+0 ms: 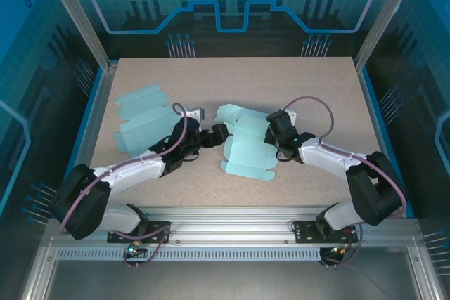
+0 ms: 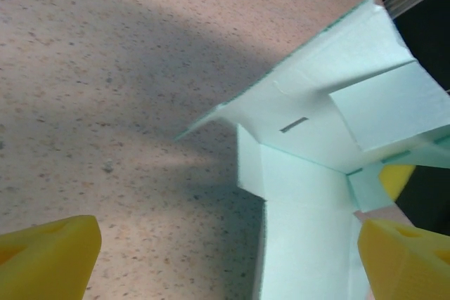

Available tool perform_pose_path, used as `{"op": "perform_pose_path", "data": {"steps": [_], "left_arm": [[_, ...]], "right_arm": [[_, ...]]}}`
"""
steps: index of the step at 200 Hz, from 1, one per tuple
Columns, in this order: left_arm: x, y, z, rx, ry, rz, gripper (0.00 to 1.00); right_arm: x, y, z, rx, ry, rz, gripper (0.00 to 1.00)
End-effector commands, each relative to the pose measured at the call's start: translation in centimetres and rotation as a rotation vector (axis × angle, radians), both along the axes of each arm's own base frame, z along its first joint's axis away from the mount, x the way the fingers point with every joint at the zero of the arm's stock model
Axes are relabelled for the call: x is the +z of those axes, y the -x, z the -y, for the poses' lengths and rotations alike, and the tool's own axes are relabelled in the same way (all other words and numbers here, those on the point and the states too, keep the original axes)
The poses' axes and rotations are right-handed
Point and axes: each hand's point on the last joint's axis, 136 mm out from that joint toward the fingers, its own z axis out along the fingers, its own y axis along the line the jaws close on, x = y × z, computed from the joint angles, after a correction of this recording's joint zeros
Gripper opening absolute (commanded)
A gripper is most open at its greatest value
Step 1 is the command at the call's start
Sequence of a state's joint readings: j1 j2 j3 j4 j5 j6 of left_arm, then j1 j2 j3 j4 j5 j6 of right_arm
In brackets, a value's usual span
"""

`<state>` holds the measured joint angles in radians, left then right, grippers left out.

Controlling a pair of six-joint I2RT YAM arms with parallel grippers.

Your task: Fold the paper box

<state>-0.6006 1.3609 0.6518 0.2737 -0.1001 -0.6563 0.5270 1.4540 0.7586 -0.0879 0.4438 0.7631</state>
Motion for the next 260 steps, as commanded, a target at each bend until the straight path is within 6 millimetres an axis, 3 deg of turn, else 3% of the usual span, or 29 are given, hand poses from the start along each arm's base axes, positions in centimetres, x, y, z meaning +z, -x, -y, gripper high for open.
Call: {"op": "perform_pose_path", "data": {"steps": [1,73,106,156,216,260], "left_arm": [[0.2,0.1,2.8,-0.090,0.083,-0.009,0.92],[-0.2,-1.7,5.8,-0.159,0.095,0.041,0.89],[1.0,-2.7,7.0,-0.202,0.099,0.104,0.80],[2.2,-2.2,9.6,-0.324,0.182,0.151,0.66],[0.1,-2.6,9.6,-0.303,0.161,0.114,0.67],[2.7,-1.1,8.1,-0.337,0.093,0.206,0.70]], "right_arm": [[1.0,-0.3,-1.0,0.014,-0.017,0.034,0.00],[1.2,-0.2,-1.1,0.020,-0.021,0.044,0.00],[1.2,-0.2,-1.4,0.030,-0.030,0.049,0.00],[1.0,0.0,-1.7,0.042,-0.036,0.044,0.00],[1.0,0.0,-2.6,0.066,-0.053,0.039,0.00],[1.2,0.0,-1.9,0.042,-0.020,0.035,0.00]]}}
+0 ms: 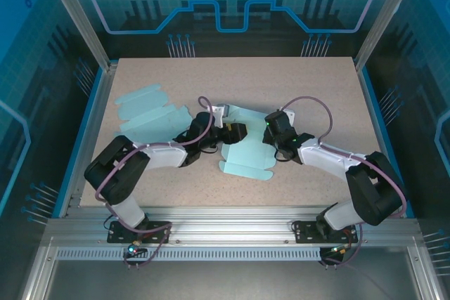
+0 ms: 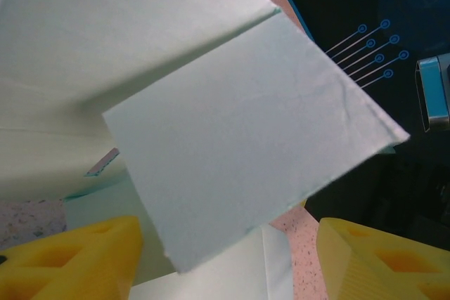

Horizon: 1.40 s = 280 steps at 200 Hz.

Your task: Fold the paper box

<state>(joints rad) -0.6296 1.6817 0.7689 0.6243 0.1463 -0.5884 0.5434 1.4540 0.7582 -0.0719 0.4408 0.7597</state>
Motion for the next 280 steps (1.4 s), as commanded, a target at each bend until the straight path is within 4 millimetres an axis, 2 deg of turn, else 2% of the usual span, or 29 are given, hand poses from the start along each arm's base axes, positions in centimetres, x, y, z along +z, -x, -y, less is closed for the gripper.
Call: {"op": "perform_pose_path", "data": {"steps": [1,50,80,107,124,151,179,192,208,280], "left_arm": [[3.2,1.3,-0.3,-0.049,-0.020,0.116,0.70],[6.9,5.4,-3.8,-0.065,-0.090,0.237,0.74],[8.9,5.8,-7.9,0.070,-0.206,0.316,0.79],[10.2,4.1,-12.0,0.217,-0.308,0.340,0.80],[10.2,2.4,-14.3,0.299,-0.339,0.300,0.80],[9.0,-0.3,-17.6,0.405,-0.369,0.207,0.80],[7.7,-2.8,-19.4,0.456,-0.367,0.154,0.81],[6.9,-3.9,-19.9,0.463,-0.365,0.136,0.81],[5.9,-4.9,-19.4,0.428,-0.380,0.118,0.82],[2.6,-6.1,-14.9,0.212,-0.312,0.086,0.85]], "right_arm": [[1.0,0.0,-1.1,0.021,-0.013,0.023,0.00],[1.4,0.1,-0.7,0.004,-0.001,0.019,0.00],[1.5,0.3,-0.8,0.005,-0.007,0.006,0.00],[1.6,0.6,-1.2,0.020,-0.032,-0.010,0.00],[1.8,0.7,-1.6,0.032,-0.045,-0.015,0.00],[2.0,0.8,-1.8,0.050,-0.055,-0.018,0.00],[2.1,0.9,-2.2,0.071,-0.065,-0.023,0.00],[1.9,1.0,-2.3,0.073,-0.066,-0.029,0.00],[1.8,0.9,-2.4,0.076,-0.070,-0.034,0.00],[1.6,0.6,-3.1,0.091,-0.084,-0.043,0.00]]}}
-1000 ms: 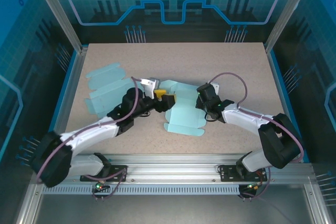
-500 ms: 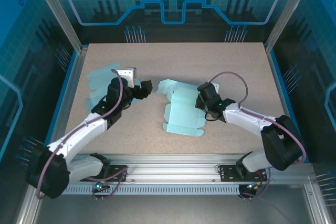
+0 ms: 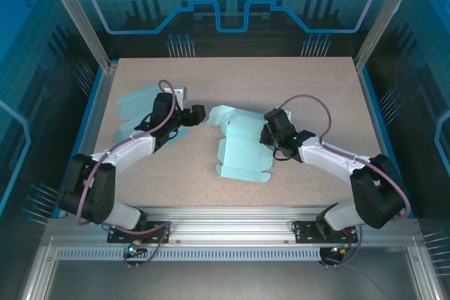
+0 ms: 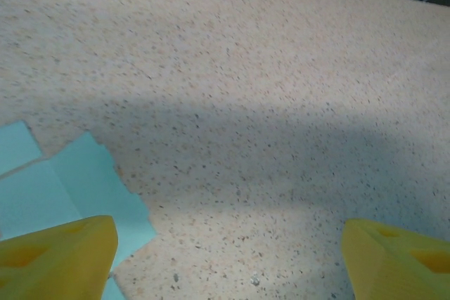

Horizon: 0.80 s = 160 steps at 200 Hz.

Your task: Fold the paper box

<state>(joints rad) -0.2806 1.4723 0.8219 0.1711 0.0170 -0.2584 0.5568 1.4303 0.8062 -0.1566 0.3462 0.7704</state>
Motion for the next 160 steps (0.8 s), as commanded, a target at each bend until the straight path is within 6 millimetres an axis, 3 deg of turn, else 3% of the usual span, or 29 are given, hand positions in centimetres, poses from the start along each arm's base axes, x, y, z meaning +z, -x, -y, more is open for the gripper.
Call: {"op": "perform_pose_path", "data": {"steps": [1,41,97,160], "left_arm": [[1.2,-0.9,2.4,-0.112,0.053,0.042,0.85],[1.4,-0.1,4.8,-0.222,0.058,0.066,0.86],[1.6,3.2,8.8,-0.408,0.054,0.097,0.85],[0.9,5.7,11.0,-0.512,0.057,0.113,0.78]], "right_arm": [[0.5,-0.2,-1.2,0.024,-0.023,0.006,0.00],[0.3,-0.2,-1.1,0.013,-0.020,-0.002,0.00],[-0.5,-0.4,-0.9,-0.011,0.009,-0.039,0.00],[-1.0,-0.6,-1.0,-0.005,0.018,-0.050,0.00]]}}
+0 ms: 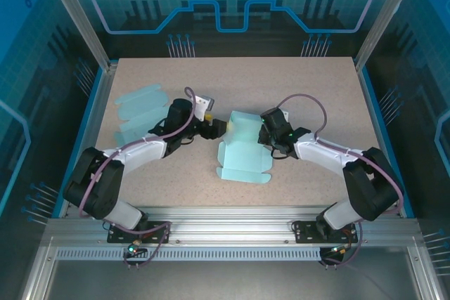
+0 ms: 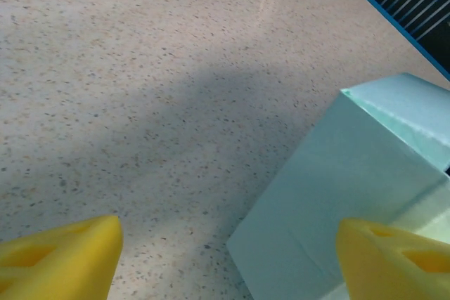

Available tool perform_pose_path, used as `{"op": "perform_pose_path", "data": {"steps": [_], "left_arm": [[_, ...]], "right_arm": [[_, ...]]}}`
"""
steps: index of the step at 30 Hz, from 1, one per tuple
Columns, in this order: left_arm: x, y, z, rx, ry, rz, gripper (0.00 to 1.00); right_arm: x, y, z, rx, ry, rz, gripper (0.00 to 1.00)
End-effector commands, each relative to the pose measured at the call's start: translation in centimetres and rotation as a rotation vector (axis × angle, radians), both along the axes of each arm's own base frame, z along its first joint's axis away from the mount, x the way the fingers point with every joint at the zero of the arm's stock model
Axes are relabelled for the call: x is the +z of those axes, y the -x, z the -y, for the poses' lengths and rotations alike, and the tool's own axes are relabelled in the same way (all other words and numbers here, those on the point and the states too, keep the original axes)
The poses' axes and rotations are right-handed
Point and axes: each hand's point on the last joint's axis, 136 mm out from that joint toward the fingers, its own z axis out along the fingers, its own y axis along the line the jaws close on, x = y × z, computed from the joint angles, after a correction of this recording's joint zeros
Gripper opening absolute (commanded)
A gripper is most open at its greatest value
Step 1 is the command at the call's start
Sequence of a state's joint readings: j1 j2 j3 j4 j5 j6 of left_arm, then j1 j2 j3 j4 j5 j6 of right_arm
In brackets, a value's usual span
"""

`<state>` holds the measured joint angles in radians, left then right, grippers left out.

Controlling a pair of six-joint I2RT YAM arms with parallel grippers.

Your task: Fold the paper box

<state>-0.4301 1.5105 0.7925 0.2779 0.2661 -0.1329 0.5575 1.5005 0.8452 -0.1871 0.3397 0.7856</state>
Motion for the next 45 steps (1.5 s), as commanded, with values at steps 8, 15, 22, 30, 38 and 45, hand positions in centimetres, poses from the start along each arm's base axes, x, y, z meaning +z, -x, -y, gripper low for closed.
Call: {"op": "perform_pose_path", "data": {"steps": [8,15,22,30,38,45], "left_arm": [[1.1,2.9,2.5,-0.175,0.021,0.086,0.72],[1.3,2.5,2.8,-0.183,0.003,0.111,0.67],[1.7,1.3,3.3,-0.166,-0.043,0.194,0.63],[1.4,0.0,3.8,-0.083,-0.152,0.284,0.48],[1.9,-1.4,2.9,0.072,-0.224,0.403,0.28],[1.9,-2.2,2.8,0.143,-0.303,0.475,0.23]], "right_arm": [[0.3,-0.4,-0.8,0.003,-0.001,0.006,0.00],[0.4,-0.5,-1.4,0.033,-0.017,0.009,0.00],[0.7,-0.5,-2.1,0.059,-0.047,0.021,0.00],[0.7,-0.4,-2.4,0.063,-0.036,0.020,0.00],[1.4,-0.6,-3.5,0.075,-0.028,0.036,0.00],[2.0,-0.4,-4.6,0.095,-0.028,0.046,0.00]]}}
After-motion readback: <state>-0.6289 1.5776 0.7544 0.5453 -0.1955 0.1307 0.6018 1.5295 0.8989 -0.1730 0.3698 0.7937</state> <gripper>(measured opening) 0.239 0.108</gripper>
